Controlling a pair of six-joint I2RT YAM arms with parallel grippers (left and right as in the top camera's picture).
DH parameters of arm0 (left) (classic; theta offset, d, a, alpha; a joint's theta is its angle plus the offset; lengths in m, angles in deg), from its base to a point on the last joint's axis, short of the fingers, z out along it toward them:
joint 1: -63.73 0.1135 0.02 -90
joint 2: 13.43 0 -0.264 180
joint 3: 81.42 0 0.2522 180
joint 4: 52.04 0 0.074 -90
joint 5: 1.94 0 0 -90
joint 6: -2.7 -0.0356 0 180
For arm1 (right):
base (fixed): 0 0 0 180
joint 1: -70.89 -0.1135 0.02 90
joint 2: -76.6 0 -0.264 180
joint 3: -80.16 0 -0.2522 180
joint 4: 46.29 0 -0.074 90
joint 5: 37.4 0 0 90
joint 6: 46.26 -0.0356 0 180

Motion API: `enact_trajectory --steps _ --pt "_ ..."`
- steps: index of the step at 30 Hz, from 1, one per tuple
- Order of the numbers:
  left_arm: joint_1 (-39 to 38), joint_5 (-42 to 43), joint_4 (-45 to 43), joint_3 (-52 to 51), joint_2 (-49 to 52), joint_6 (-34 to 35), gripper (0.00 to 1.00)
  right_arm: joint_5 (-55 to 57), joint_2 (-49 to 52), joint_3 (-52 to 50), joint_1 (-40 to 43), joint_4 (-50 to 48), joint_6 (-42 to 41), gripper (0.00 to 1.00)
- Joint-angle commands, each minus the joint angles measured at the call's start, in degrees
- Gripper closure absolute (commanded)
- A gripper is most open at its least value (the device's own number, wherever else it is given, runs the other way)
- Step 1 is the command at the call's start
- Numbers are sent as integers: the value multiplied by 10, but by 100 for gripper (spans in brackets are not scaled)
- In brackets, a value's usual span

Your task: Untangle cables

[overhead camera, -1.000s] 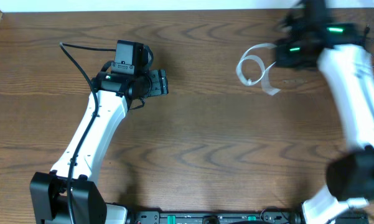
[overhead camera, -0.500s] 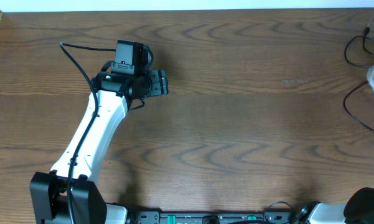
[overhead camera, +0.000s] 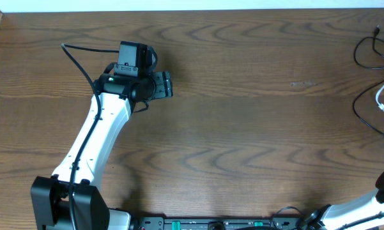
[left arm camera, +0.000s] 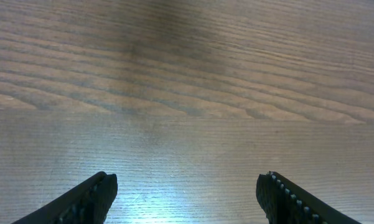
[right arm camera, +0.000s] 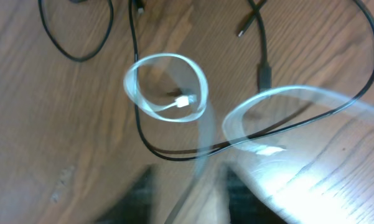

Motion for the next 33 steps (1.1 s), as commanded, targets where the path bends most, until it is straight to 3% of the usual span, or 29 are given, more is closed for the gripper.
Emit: enact_trajectory --steps 1,2,3,10,16,22,28,33 --pt "2 -8 2 -1 -1 1 23 -31 -12 4 6 6 11 12" --pt "2 -8 2 -1 -1 1 23 -42 -14 4 5 7 16 4" --pt "2 -8 2 -1 -1 1 23 -68 -19 4 4 10 27 1" --pt "2 -8 2 -1 -1 1 23 -121 -87 4 -26 28 82 1" --pt "2 -8 2 -1 -1 1 23 -53 -107 4 -37 36 47 1" --pt "2 -8 2 -1 -1 1 23 -218 -50 3 -28 18 3 1" --pt "2 -8 2 -1 -1 1 23 -374 29 3 -23 -31 -84 1" --pt "2 -8 2 -1 -1 1 23 -442 88 3 -23 -45 -274 1"
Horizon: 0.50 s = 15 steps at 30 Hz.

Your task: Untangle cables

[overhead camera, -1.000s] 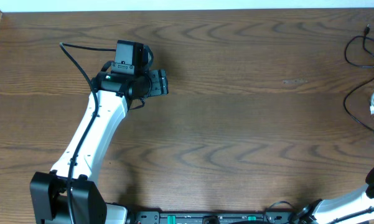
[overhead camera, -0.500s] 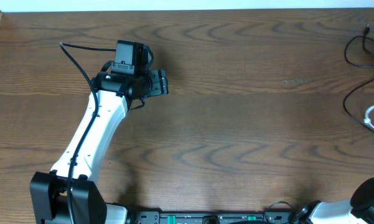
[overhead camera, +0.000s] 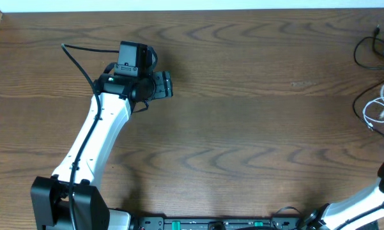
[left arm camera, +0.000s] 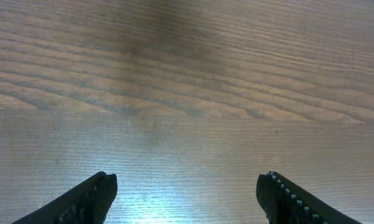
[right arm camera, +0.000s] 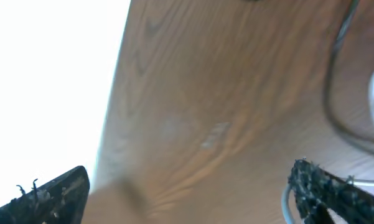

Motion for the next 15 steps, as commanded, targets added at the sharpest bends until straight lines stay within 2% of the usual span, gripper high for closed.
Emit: enact_trajectory --steps 1,4,9,10,13,15 --pt "2 -8 2 -1 -1 1 23 -72 33 3 3 17 -193 6" --pt "2 -8 2 -1 -1 1 23 -73 61 3 3 87 -322 1" --pt "2 -8 2 -1 -1 1 23 -118 65 3 3 99 -335 1" --pt "2 -8 2 -1 -1 1 23 -143 65 3 3 104 -334 5" --pt "2 -8 2 -1 -1 1 23 -189 65 3 5 122 -335 28" --pt "2 -8 3 -1 -1 1 23 -190 65 3 7 138 -356 32"
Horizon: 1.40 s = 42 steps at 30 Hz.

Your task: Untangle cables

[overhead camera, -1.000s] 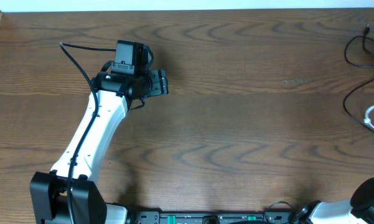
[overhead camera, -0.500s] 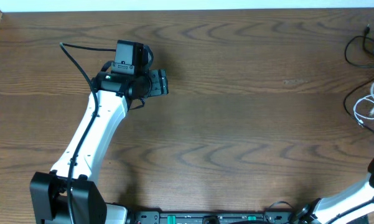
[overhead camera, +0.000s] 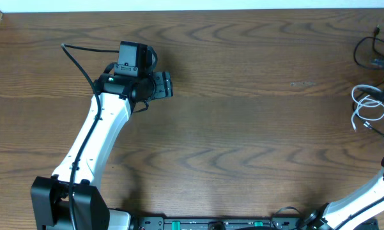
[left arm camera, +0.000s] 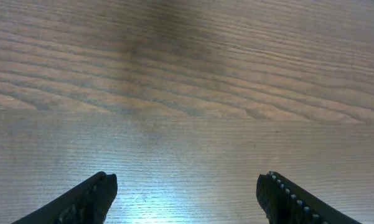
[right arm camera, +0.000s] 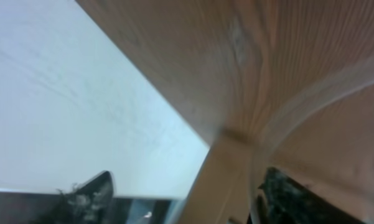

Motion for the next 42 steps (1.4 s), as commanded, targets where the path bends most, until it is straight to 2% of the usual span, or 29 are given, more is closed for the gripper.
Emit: enact_trajectory --steps 1,2,4,7,9,12,13,14,15,17,19,24,32,42 --pt "2 -8 3 -1 -1 1 23 -49 1 4 7 20 -42 29" --pt "2 -8 3 -1 -1 1 23 -50 1 4 7 25 -56 23" --pt "2 -8 5 -1 -1 1 23 -50 1 4 7 16 -66 1" --pt "2 -8 5 -1 -1 1 23 -19 1 4 7 8 -37 1" --pt "2 -8 4 -1 -1 1 23 27 1 4 5 11 80 1" --pt "2 -8 4 -1 -1 1 23 33 1 4 -9 8 386 1" --pt "2 -8 5 -1 -1 1 23 25 1 4 -16 16 478 9" --pt "2 -8 5 -1 -1 1 23 22 1 4 -29 41 572 10" --pt "2 -8 5 -1 -1 1 23 23 1 4 -37 55 612 11" --pt "2 -8 5 -1 -1 1 23 34 -2 4 -58 87 697 1" --pt "2 -8 5 -1 -1 1 23 136 -29 4 -104 98 706 1" --pt "2 -8 5 -1 -1 1 23 280 -151 5 -214 63 680 1" --pt "2 -8 5 -1 -1 1 23 427 -410 13 -366 53 681 1" --pt "2 -8 5 -1 -1 1 23 453 -586 13 -377 119 681 1"
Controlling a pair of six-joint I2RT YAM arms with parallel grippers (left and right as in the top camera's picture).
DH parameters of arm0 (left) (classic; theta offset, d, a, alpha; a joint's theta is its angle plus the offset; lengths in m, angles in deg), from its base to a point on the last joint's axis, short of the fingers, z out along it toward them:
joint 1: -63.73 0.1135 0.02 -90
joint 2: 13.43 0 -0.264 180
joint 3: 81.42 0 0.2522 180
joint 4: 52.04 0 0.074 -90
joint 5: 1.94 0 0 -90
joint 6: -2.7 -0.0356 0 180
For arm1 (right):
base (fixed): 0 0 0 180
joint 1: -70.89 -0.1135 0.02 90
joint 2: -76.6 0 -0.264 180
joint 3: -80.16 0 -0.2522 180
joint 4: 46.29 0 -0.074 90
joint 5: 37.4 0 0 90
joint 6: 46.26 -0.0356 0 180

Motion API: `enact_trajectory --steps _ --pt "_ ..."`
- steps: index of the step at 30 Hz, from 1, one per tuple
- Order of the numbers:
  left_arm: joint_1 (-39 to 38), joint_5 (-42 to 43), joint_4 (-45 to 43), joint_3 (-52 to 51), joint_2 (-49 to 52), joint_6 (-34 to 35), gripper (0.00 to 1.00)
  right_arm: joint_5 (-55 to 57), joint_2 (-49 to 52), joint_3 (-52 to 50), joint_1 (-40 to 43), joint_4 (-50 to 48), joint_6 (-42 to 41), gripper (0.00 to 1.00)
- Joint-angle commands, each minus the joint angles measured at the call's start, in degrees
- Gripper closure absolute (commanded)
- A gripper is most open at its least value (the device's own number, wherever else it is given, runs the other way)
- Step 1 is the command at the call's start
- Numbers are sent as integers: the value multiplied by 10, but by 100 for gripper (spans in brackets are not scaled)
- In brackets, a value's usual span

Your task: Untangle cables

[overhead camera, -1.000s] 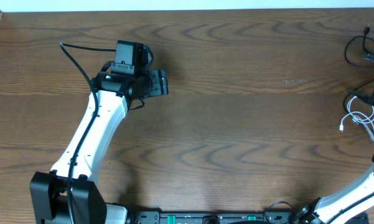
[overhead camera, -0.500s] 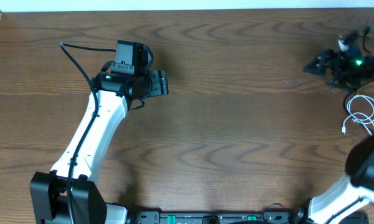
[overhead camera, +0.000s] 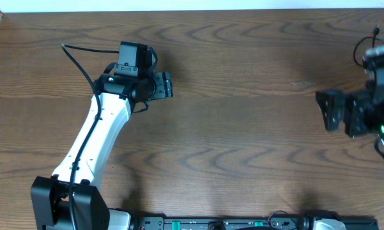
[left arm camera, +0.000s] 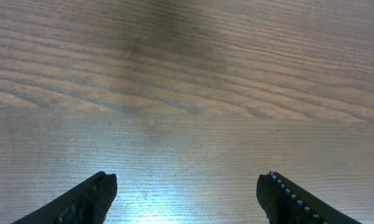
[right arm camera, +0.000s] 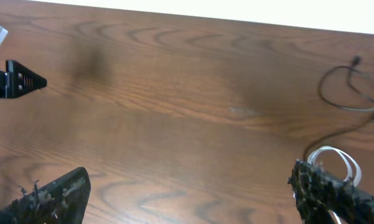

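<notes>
A white cable coil point(right arm camera: 336, 163) lies on the wood just beside the right finger of my right gripper point(right arm camera: 190, 180). That gripper is open, with only bare table between its fingers. A thin black cable point(right arm camera: 350, 87) loops beyond the coil, and part of it shows at the table's far right point(overhead camera: 360, 50). From overhead my right gripper point(overhead camera: 330, 110) points left and its arm hides the white coil. My left gripper point(left arm camera: 187, 183) is open over bare wood, far left of the cables point(overhead camera: 164, 85).
The wooden table point(overhead camera: 243, 153) runs to a white far edge point(right arm camera: 236, 15). My left arm's white link point(overhead camera: 96, 140) crosses the left side. A second stretch of black cable shows below the right arm.
My right arm has moved from the table's right edge to over the right side, facing left. Its camera now shows the table instead of the edge. The white coil is covered from overhead.
First my right wrist looked down, blurred, on the white loop and black cables at the far right. In the following moments the white coil lay further left and my wrist view swung toward the table edge. Now my right gripper is open beside the coil. My left arm stayed still.
</notes>
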Motion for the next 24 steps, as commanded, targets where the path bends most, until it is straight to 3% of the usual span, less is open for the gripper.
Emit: enact_trajectory --steps 1,5,11,17,24 --pt "2 -8 1 -1 -1 1 23 26 -44 1 -2 21 7 1" --pt "2 -8 1 -1 -1 1 23 45 -93 -10 -1 16 7 1" --pt "2 -8 1 -1 -1 1 23 57 -217 -172 -3 -139 42 1" --pt "2 -8 1 -1 -1 1 23 59 -393 -524 -30 -478 43 1" --pt "2 -8 1 -1 -1 1 23 58 -526 -836 -31 -819 36 1"
